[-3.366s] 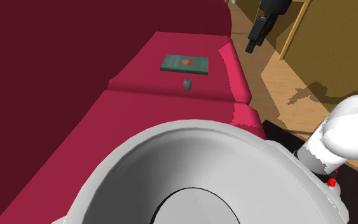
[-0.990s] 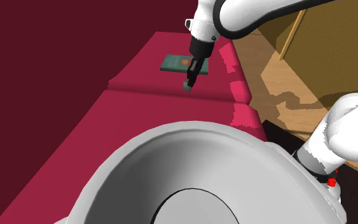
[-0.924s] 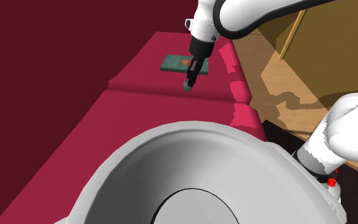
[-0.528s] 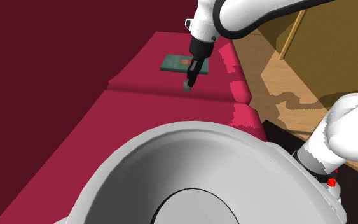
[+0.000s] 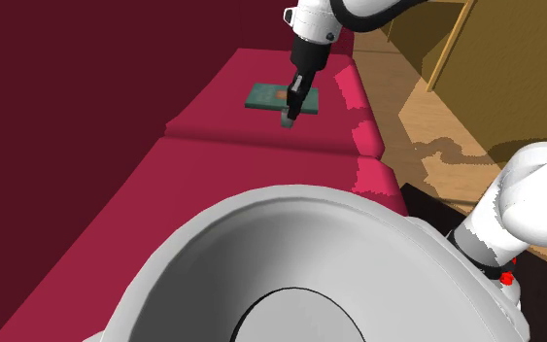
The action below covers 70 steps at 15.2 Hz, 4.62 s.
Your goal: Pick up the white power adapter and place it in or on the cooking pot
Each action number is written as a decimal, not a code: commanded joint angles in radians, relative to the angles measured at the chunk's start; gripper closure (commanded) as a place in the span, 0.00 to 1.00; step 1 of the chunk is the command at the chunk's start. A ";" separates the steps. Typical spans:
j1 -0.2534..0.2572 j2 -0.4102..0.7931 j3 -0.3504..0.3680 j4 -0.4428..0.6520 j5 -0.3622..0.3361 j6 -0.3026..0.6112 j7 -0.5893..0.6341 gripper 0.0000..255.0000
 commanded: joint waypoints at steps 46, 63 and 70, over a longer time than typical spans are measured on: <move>0.099 -0.118 0.201 0.392 0.051 -0.479 0.337 1.00; 0.147 -0.015 0.590 0.602 0.053 -0.544 0.793 1.00; 0.139 0.058 0.733 0.645 0.006 -0.519 0.927 1.00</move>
